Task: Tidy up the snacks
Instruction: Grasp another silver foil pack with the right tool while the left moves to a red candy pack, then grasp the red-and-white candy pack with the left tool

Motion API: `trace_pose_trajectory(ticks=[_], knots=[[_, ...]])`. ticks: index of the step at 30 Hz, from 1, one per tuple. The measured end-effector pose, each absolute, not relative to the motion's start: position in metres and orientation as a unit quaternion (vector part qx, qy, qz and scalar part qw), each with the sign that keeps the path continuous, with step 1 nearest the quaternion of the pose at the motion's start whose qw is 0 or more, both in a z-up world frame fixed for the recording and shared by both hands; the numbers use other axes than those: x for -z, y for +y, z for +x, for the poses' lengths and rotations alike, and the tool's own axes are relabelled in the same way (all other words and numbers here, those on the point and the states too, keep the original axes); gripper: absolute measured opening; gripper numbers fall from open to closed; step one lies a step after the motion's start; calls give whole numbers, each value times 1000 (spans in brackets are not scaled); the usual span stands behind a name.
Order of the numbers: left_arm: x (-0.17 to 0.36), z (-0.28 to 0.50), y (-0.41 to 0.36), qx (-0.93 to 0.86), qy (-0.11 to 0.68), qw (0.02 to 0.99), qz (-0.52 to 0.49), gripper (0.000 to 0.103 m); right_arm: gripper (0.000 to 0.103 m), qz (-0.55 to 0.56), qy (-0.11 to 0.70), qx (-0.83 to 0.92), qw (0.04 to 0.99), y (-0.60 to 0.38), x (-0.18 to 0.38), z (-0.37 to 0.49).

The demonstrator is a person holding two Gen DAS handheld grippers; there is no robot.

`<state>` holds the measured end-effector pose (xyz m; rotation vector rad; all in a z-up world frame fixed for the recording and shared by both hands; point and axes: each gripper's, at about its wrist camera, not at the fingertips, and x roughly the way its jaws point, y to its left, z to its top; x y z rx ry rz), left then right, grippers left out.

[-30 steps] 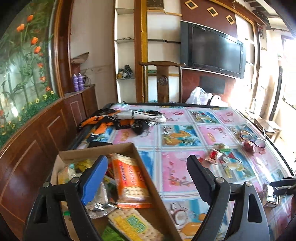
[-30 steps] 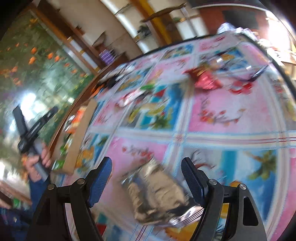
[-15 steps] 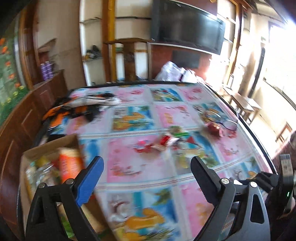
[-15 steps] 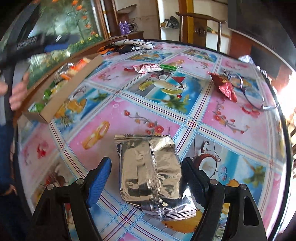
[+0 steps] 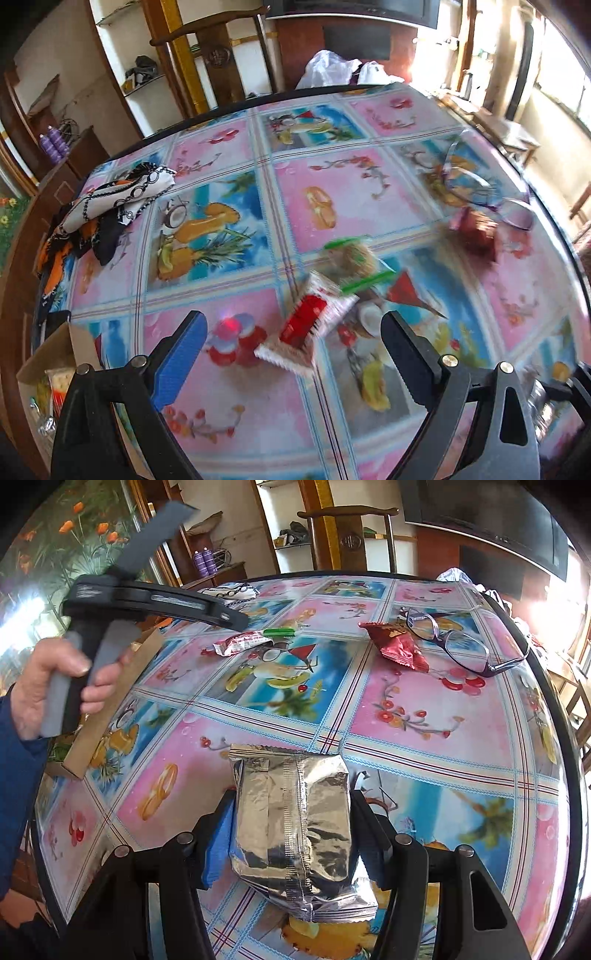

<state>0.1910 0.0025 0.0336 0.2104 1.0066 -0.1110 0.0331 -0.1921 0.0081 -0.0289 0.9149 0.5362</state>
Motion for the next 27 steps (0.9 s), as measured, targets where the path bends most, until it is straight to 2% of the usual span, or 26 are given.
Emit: trace_pose_trajectory(ticks=[3, 9, 11, 12, 17, 27], knots=[[-27, 200, 2, 58, 489, 866, 90, 94, 63, -16, 436, -255, 863, -190, -8, 33], [-16, 205, -5, 72, 499, 858, 93, 73, 63, -16, 436, -256, 863, -189, -8, 33], [-12, 205, -5, 72, 503, 856, 93, 59, 63, -16, 436, -256, 863, -190, -8, 33], [-10, 204, -3, 74, 503, 857, 86, 57, 63, -16, 436, -256, 863, -189, -8, 33], [-10, 196, 1, 68, 499, 861, 67, 28, 63, -30, 432, -252, 865, -185, -8, 32], [-8, 132, 2, 54, 488, 871, 31, 25, 63, -48, 420, -231, 876, -185, -7, 32]])
